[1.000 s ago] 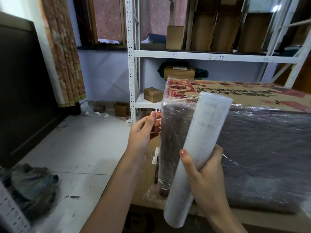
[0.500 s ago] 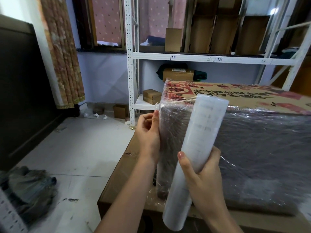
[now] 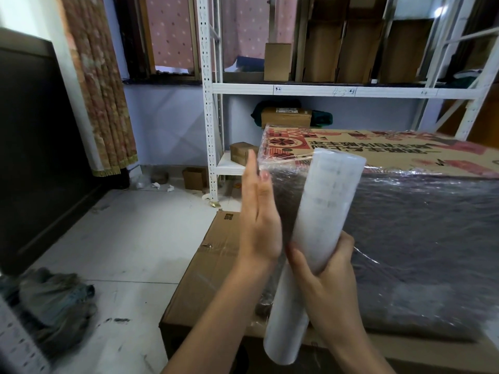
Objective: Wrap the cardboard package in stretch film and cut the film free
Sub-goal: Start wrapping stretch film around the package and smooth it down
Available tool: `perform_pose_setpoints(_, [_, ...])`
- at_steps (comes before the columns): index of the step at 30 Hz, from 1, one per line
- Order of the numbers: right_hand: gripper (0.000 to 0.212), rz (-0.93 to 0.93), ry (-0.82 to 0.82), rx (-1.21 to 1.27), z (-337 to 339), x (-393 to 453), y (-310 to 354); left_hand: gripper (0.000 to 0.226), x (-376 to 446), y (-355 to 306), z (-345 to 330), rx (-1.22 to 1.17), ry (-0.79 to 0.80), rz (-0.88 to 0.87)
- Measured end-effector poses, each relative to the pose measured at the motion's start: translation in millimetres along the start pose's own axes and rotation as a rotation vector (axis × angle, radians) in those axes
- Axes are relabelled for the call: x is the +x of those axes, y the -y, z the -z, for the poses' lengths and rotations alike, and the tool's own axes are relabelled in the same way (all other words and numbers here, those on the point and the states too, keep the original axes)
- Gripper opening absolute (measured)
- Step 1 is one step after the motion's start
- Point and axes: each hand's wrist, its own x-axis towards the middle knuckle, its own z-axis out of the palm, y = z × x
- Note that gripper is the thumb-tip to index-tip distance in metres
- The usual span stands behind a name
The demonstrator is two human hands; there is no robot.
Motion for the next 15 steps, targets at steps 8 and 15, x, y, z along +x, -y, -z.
perform_pose_setpoints(8, [0.058,0.01,0.035,0.002,1,0,-1,0.066,-13,41,34,-0.162,0.198,0.409])
perform_pose_setpoints(15, [0.054,0.03,0.082,0.049,2,0,-1,0.023,-68,77,91,0.12,0.125,0.659])
